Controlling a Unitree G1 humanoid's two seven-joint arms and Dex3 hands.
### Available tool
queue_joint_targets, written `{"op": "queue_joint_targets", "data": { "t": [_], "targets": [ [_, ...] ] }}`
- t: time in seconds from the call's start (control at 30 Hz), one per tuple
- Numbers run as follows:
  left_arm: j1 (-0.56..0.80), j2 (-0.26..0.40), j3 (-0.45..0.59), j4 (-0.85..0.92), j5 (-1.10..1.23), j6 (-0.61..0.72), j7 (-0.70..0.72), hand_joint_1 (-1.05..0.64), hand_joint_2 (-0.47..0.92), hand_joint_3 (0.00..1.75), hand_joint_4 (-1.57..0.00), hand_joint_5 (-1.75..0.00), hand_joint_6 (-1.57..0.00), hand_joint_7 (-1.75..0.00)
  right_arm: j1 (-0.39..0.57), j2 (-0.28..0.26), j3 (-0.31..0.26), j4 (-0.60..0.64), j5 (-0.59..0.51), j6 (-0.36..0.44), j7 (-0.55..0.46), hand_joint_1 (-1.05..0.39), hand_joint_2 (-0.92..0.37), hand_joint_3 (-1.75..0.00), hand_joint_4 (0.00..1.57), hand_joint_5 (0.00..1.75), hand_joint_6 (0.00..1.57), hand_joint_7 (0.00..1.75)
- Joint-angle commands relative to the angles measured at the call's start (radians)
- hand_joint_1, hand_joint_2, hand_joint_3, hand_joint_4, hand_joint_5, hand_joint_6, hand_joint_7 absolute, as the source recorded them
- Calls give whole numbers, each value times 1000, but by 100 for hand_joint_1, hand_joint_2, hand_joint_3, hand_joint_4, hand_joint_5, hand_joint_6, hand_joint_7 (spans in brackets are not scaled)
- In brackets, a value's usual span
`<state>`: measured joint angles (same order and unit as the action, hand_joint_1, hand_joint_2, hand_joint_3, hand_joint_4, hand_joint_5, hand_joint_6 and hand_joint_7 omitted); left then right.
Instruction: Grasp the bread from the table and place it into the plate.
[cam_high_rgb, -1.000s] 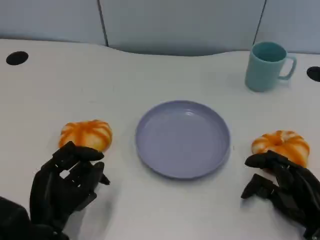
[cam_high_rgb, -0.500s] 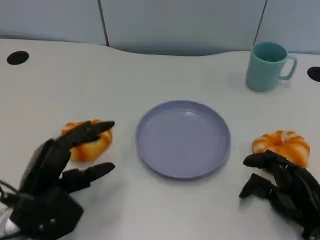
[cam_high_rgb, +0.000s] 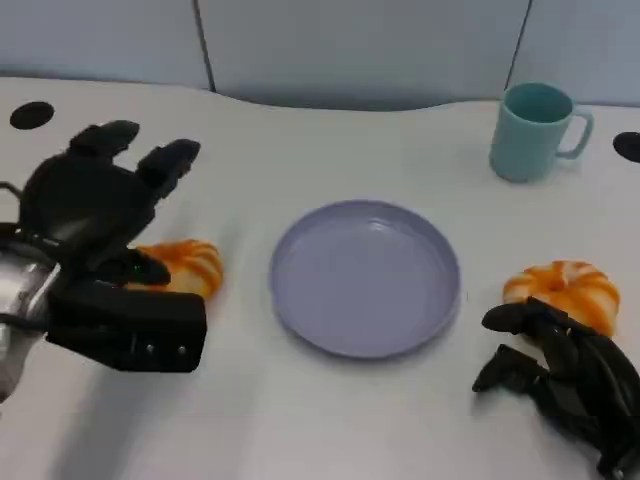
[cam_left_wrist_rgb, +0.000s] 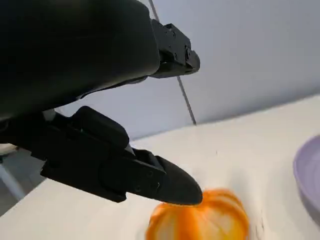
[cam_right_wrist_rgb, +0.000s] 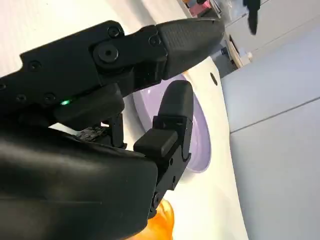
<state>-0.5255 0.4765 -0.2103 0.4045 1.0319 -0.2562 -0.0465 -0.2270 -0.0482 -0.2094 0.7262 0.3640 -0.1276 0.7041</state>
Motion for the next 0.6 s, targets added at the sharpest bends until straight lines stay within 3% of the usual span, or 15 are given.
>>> {"op": "queue_joint_targets", "data": {
  "t": [0.03, 0.23, 0.6],
  "targets": [
    [-98, 19, -59, 111, -59, 39, -120, -85, 92, 13, 0, -2, -8, -1, 20, -6, 2, -2, 0, 18, -4, -44, -92, -16, 66, 139, 67, 94],
    [-206, -19, -121, 262, -155, 78, -251, -81, 92, 5, -6, -3, -13, -2, 30, -8, 5, -13, -3, 18, -4, -44, -92, -17, 64, 140, 66, 95],
    [-317, -88, -212, 513, -259, 81, -295, -79, 90, 0, -11, -4, -17, -2, 59, -4, 6, -66, 7, 50, -19, -45, -92, -15, 65, 140, 67, 96]
  ]
}}
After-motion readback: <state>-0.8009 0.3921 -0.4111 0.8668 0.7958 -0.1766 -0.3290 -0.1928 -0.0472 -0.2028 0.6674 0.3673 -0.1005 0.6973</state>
